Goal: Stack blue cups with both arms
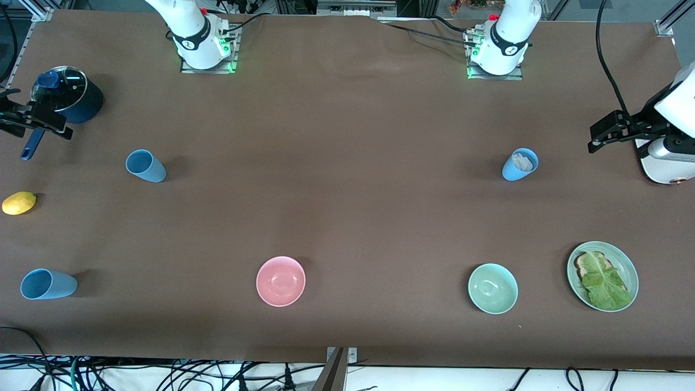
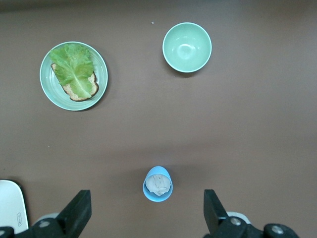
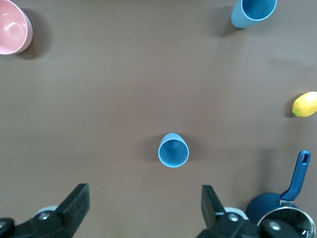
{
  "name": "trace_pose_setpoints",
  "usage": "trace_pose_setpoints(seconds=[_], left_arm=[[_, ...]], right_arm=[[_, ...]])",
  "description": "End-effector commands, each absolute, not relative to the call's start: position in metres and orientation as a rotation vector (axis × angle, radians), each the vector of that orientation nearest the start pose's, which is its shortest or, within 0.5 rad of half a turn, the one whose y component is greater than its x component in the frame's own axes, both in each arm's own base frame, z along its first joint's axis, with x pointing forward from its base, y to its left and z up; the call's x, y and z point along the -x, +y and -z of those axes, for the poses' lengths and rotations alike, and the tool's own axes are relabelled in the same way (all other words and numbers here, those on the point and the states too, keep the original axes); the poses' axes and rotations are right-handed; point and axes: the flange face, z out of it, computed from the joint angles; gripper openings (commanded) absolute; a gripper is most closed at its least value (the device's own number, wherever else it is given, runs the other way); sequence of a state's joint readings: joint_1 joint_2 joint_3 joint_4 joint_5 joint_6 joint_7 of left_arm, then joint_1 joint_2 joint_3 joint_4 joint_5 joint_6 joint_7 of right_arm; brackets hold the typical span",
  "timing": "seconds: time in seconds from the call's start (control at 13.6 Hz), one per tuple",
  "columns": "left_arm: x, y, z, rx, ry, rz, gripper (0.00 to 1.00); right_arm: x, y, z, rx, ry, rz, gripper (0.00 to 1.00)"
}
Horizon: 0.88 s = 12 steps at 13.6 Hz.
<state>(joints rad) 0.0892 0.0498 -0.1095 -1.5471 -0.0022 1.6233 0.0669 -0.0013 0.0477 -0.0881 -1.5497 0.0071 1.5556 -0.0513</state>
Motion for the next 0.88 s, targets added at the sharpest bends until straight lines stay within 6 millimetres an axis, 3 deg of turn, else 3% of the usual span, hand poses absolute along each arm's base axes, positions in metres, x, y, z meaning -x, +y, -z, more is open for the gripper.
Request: trace_pose_setpoints(seconds=[0.0,0.66,0.81], left_arm=[[-0.5772,-0.0103,-0.6169,3.162,0.142,0.031,1.00],[-0.5768,-0.0088,-0.6152,3.165,0.140,0.021,1.00],[-0.5743,-0.0073,-0.6071,3.168,0.138,-0.037,1.00]], right_arm=[[-0.5667,-0.0493,-0.6109,3.120,0.065,-0.050,1.00],[-0.5665,-0.0484,-0.6107,3.119,0.064,-0.055,1.00],[-0.5665,-0.0484,-0.6107,3.119,0.064,-0.055,1.00]])
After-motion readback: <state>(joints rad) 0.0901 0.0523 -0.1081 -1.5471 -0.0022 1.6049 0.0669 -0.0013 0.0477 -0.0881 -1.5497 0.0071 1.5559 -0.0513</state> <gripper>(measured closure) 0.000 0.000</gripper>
